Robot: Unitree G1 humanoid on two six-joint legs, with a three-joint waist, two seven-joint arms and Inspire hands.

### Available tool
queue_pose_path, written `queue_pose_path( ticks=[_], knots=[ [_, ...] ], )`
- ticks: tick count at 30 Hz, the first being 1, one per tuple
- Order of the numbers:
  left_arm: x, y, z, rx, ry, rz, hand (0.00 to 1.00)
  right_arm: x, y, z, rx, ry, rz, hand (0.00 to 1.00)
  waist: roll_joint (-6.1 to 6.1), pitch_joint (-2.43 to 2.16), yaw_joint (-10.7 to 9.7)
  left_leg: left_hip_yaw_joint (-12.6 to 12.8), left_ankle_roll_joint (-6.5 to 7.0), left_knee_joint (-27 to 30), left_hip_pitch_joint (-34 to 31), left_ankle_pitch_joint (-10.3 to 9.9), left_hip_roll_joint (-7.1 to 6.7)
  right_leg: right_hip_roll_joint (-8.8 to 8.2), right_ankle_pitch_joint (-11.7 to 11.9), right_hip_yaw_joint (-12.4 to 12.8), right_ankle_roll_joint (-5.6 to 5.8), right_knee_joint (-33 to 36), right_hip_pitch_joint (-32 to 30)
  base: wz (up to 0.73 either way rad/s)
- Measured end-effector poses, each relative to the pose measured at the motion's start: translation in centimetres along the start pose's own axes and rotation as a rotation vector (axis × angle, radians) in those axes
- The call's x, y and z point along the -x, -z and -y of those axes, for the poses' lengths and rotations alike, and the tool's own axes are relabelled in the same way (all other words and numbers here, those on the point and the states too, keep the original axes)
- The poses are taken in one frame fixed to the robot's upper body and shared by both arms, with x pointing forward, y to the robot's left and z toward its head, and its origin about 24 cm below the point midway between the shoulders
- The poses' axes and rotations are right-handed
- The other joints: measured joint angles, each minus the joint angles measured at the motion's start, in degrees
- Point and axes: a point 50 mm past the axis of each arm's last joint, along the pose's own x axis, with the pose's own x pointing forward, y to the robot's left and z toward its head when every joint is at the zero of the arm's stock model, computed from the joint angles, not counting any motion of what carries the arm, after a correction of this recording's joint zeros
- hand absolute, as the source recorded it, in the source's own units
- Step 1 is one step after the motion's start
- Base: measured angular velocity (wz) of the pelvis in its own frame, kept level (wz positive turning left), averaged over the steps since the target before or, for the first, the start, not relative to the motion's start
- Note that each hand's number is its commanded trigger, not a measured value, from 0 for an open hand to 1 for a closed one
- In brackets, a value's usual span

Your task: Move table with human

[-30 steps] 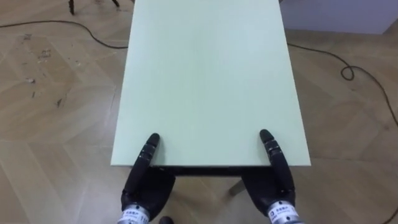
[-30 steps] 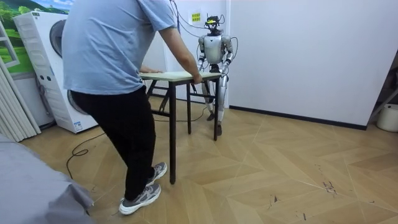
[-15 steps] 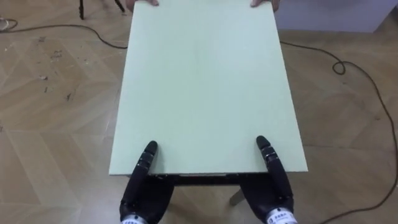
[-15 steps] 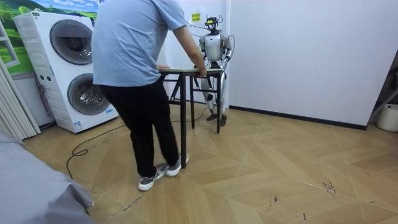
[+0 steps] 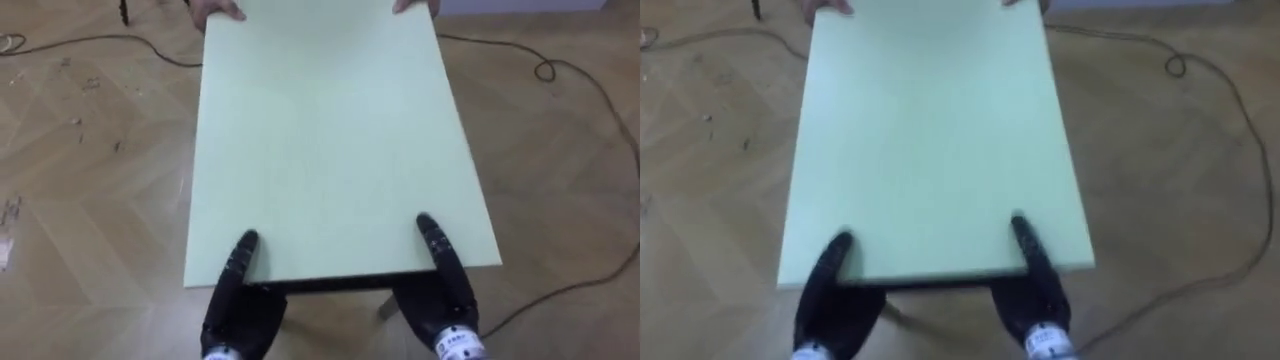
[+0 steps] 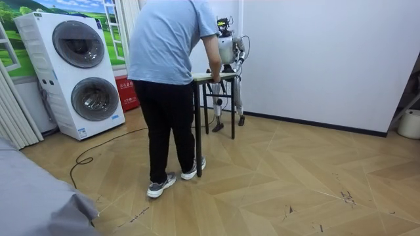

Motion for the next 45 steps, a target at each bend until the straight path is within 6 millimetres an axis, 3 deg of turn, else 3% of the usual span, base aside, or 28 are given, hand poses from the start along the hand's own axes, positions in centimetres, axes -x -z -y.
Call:
queue_pose_path(
  ticks=[1, 3, 6, 7, 8, 9, 10, 11, 12, 13, 14, 15, 16, 17, 18, 19, 20, 22, 23, 27, 31, 40, 45],
  knots=[
    [-0.6, 0.5, 0.5, 0.012, 0.021, 0.002, 1.0, -0.1, -0.4, -0.4, 0.007, -0.017, 0.019, 1.0, 1.53, 0.04, 0.2, -0.5, 0.28, 0.0, 0.2, -3.2, 0.82, 0.01, -0.4, -2.0, -0.55, 2.5, -1.5, 0.33],
    [-1.4, 0.4, 0.9, 0.001, 0.025, 0.001, 1.0, -0.7, -0.6, -0.6, 0.013, -0.019, 0.024, 1.0, 0.63, 0.13, 0.4, -0.4, 0.67, -1.4, -0.2, -3.8, -0.48, -1.41, -0.2, -3.2, -1.19, 1.6, -2.0, 0.16],
    [-1.9, 0.8, 0.4, -0.007, 0.001, -0.018, 1.0, -0.7, -0.9, 0.0, 0.023, 0.007, 0.03, 1.0, 0.19, 0.08, 0.3, -0.5, 1.92, 0.5, -2.1, -4.5, -2.84, -3.66, 2.1, -3.6, 1.23, -1.2, -1.5, 0.05],
    [-1.9, 0.9, 0.2, -0.006, -0.009, -0.023, 1.0, -0.6, -1.1, 0.2, 0.027, 0.016, 0.033, 1.0, -0.1, 0.04, 0.3, -0.3, 2.74, 1.8, -3.3, -4.3, -4.03, -4.39, 3.7, -3.1, 3.31, -2.5, -1.4, -0.12],
    [-1.9, 0.9, 0.1, -0.005, -0.01, -0.024, 1.0, -0.6, -1.1, 0.3, 0.028, 0.017, 0.034, 1.0, -0.57, 0.01, -0.1, -0.1, 3.88, 2.9, -4.8, -3.7, -5.28, -5.15, 5.7, -2.4, 6.25, -4.5, -1.5, -0.1],
    [-1.9, 0.9, 0.1, -0.002, -0.013, -0.025, 1.0, -0.6, -1.2, 0.3, 0.031, 0.018, 0.033, 1.0, -0.86, -0.12, -0.4, 0.1, 4.57, 3.4, -5.7, -3.4, -5.89, -5.56, 6.9, -2.2, 7.91, -5.9, -1.5, -0.07],
    [-1.8, 0.8, 0.0, -0.003, -0.019, -0.03, 1.0, -0.5, -1.2, 0.4, 0.032, 0.021, 0.019, 1.0, -1.6, -0.42, -0.7, 0.8, 5.91, 3.8, -7.1, -2.5, -7.19, -6.19, 9.8, -1.2, 10.93, -9.3, -1.0, -0.06],
    [-1.7, 0.8, -0.2, 0.008, -0.029, -0.032, 1.0, -0.5, -1.3, 0.5, 0.031, 0.026, 0.015, 1.0, -2.69, -0.44, -1.3, 1.9, 7.4, 3.6, -7.9, -1.5, -8.09, -6.86, 12.0, -1.0, 13.01, -13.0, 0.1, -0.05],
    [-1.6, 0.8, -0.3, 0.012, -0.034, -0.034, 1.0, -0.5, -1.4, 0.5, 0.034, 0.026, 0.013, 1.0, -2.98, -0.36, -1.7, 2.3, 7.92, 3.8, -8.3, -1.2, -8.65, -7.45, 12.1, -0.8, 13.34, -13.9, 0.4, 0.03],
    [-1.4, 0.9, -0.6, 0.019, -0.048, -0.04, 1.0, -0.4, -1.6, 0.7, 0.042, 0.036, 0.002, 1.0, -3.07, -0.18, -2.4, 3.0, 8.86, 4.4, -8.8, -0.7, -8.71, -8.6, 10.5, -0.8, 11.64, -10.9, 0.0, 0.18],
    [-1.3, 1.2, -0.8, 0.015, -0.064, -0.053, 1.0, 0.0, -1.7, 1.2, 0.04, 0.056, 0.005, 1.0, -2.66, 0.08, -3.0, 4.6, 9.07, 5.2, -8.9, -0.6, -7.29, -9.66, 6.2, 1.5, 7.87, 0.9, -1.1, 0.27],
    [-1.3, 1.3, -0.8, 0.009, -0.067, -0.062, 1.0, 0.2, -1.6, 1.4, 0.031, 0.067, 0.008, 1.0, -2.66, 0.08, -3.2, 5.8, 9.04, 5.2, -8.9, -0.4, -6.27, -9.94, 2.5, 2.6, 7.35, 5.9, -1.2, 0.53],
    [-1.3, 1.5, -0.8, -0.003, -0.072, -0.074, 1.0, 0.7, -1.7, 1.8, 0.009, 0.08, 0.022, 1.0, -2.75, 0.04, -3.7, 8.2, 8.28, 4.5, -8.9, 0.7, -4.39, -10.81, -4.1, 3.9, 8.49, 13.6, -0.2, 0.56],
    [-1.3, 1.5, -0.8, -0.01, -0.075, -0.079, 1.0, 0.8, -1.7, 1.9, 0.002, 0.086, 0.026, 1.0, -2.77, 0.04, -4.1, 9.5, 7.74, 3.9, -8.8, 1.3, -3.46, -11.01, -6.7, 4.8, 8.84, 16.3, 1.0, 0.63],
    [-1.3, 1.6, -0.9, -0.023, -0.082, -0.088, 1.0, 1.1, -1.6, 2.2, -0.009, 0.096, 0.034, 1.0, -3.06, 0.03, -4.3, 11.9, 7.13, 2.0, -7.9, 2.7, -2.68, -11.24, -11.0, 6.1, 9.98, 20.0, 3.9, 0.31],
    [-1.2, 1.7, -0.9, -0.021, -0.085, -0.089, 1.0, 1.1, -1.6, 2.2, -0.018, 0.099, 0.033, 1.0, -3.4, -0.04, -3.9, 13.8, 6.94, 0.5, -7.3, 3.8, -2.7, -11.42, -14.3, 7.3, 10.14, 20.9, 6.7, 0.0],
    [-1.3, 1.7, -0.8, -0.021, -0.083, -0.086, 1.0, 1.1, -1.5, 2.2, -0.02, 0.099, 0.029, 1.0, -3.83, 0.01, -2.8, 14.7, 6.6, -0.2, -7.1, 4.5, -3.08, -11.17, -16.0, 7.8, 11.07, 18.3, 8.8, -0.32],
    [-1.3, 1.3, -0.7, -0.034, -0.077, -0.08, 1.0, 1.0, -1.3, 2.0, -0.021, 0.093, 0.026, 1.0, -4.07, -0.04, -1.1, 14.8, 6.1, -0.8, -7.6, 5.3, -3.27, -9.77, -15.9, 7.7, 11.0, 12.2, 10.1, -0.46],
    [-1.3, 1.0, -0.6, -0.038, -0.075, -0.073, 1.0, 0.8, -1.2, 1.8, -0.02, 0.091, 0.02, 1.0, -4.08, -0.11, -0.1, 14.7, 6.09, -1.6, -8.0, 6.0, -3.26, -8.46, -14.5, 7.7, 10.23, 8.6, 10.7, -0.38],
    [-1.2, 0.3, -0.6, -0.064, -0.073, -0.057, 1.0, 0.7, -0.8, 1.8, -0.027, 0.094, 0.011, 1.0, -5.18, -0.1, 0.3, 14.4, 6.05, -6.8, -7.2, 9.4, -3.04, -6.42, -9.9, 7.2, 9.85, -0.5, 13.3, -0.05],
    [-1.0, 0.0, -0.4, -0.076, -0.062, -0.044, 1.0, 0.6, -0.4, 1.6, -0.035, 0.087, 0.004, 1.0, -5.63, -0.12, 0.4, 14.5, 6.21, -8.9, -7.0, 10.7, -3.08, -5.65, -7.4, 7.1, 9.99, -4.9, 14.7, 0.0],
    [-0.2, -0.4, -0.6, -0.081, -0.067, -0.027, 1.0, 0.6, 0.0, 1.5, -0.038, 0.083, -0.015, 1.0, -6.44, -0.1, 0.5, 13.2, 5.91, -10.2, -6.1, 11.0, -3.36, -5.51, -7.1, 5.5, 10.03, -6.9, 16.6, 0.08],
    [-0.2, -0.3, -0.6, -0.075, -0.069, -0.028, 1.0, 0.4, -0.2, 1.4, -0.024, 0.079, -0.016, 1.0, -6.56, -0.05, 1.9, 11.6, 5.76, -10.2, -6.3, 11.1, -3.37, -5.51, -7.2, 4.0, 10.08, -7.7, 17.6, 0.16]
  ],
)
